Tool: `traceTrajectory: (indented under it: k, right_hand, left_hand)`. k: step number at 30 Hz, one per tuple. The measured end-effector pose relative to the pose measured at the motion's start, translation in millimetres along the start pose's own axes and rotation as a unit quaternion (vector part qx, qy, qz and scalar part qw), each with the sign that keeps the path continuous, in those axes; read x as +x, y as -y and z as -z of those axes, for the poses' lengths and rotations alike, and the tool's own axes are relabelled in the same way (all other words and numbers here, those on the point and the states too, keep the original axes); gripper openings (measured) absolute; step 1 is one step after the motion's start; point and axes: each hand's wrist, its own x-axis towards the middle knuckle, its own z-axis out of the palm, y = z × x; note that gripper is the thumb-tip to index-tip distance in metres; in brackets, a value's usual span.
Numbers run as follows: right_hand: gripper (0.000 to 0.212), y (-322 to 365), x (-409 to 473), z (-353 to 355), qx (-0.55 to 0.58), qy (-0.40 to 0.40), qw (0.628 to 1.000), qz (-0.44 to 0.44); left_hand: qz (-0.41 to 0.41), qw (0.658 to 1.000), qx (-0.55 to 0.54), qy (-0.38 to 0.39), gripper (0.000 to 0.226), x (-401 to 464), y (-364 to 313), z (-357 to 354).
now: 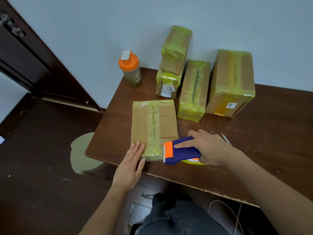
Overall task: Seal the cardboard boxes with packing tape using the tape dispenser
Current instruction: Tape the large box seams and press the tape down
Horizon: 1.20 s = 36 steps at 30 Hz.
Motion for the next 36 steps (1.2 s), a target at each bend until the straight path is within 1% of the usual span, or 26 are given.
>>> traceTrajectory:
  k: [2, 5, 8, 11, 14, 18, 21, 24, 25, 28, 29, 32, 36]
  right_hand:
    - [0.080, -2, 1, -3, 0.012, 0.001, 1.000, -0.002]
    - [0.083, -6, 4, -6, 0.033, 0.006, 0.999, -0.007]
    - [0.083, -7, 6, -5, 0.036, 0.009, 0.999, -0.011]
    - [0.082, -8, 7, -3, 0.035, 0.007, 0.999, -0.009]
    - [0.082, -7, 6, -5, 0.040, 0.010, 0.999, -0.007]
    - [0.080, 2, 8, -3, 0.044, 0.009, 0.999, -0.005]
    - [0.077, 23, 19, -3, 0.059, -0.006, 0.998, -0.004]
    - [0.077, 36, 30, -8, 0.074, -0.033, 0.997, -0.014]
    - [0.077, 36, 31, -9, 0.075, -0.038, 0.996, -0.016]
    - [0.077, 34, 31, -15, 0.073, -0.049, 0.996, -0.012]
    - [0.077, 33, 30, -17, 0.074, -0.051, 0.996, -0.010]
    - [0.078, 28, 28, -20, 0.071, -0.056, 0.996, 0.002]
    - [0.088, 22, 23, -20, 0.071, -0.049, 0.996, 0.020]
  left_hand:
    - [-0.027, 0.999, 0.034, 0.022, 0.054, 0, 6, 1]
    - [-0.032, 0.996, 0.078, 0.040, 0.054, 3, 10, 2]
    - [-0.015, 0.991, 0.129, 0.039, 0.059, 5, 5, 1]
    - [-0.043, 0.985, 0.163, 0.032, 0.062, 3, -5, -2]
    - [-0.080, 0.986, 0.136, 0.049, 0.060, 2, -7, -7]
    - [-0.096, 0.986, 0.130, 0.042, 0.053, 8, 6, 2]
    - [-0.081, 0.987, 0.136, 0.019, 0.056, 18, 22, 20]
    - [-0.067, 0.988, 0.137, 0.000, 0.061, 30, 21, 32]
    - [-0.065, 0.991, 0.118, 0.004, 0.060, 33, 16, 31]
    - [-0.030, 0.999, -0.007, 0.037, 0.061, 31, 1, 20]
    - [-0.026, 0.998, -0.029, 0.040, 0.060, 29, 1, 16]
    - [-0.044, 0.997, -0.009, 0.060, 0.066, 27, 7, 15]
    - [-0.061, 0.993, 0.031, 0.100, 0.071, 28, 11, 19]
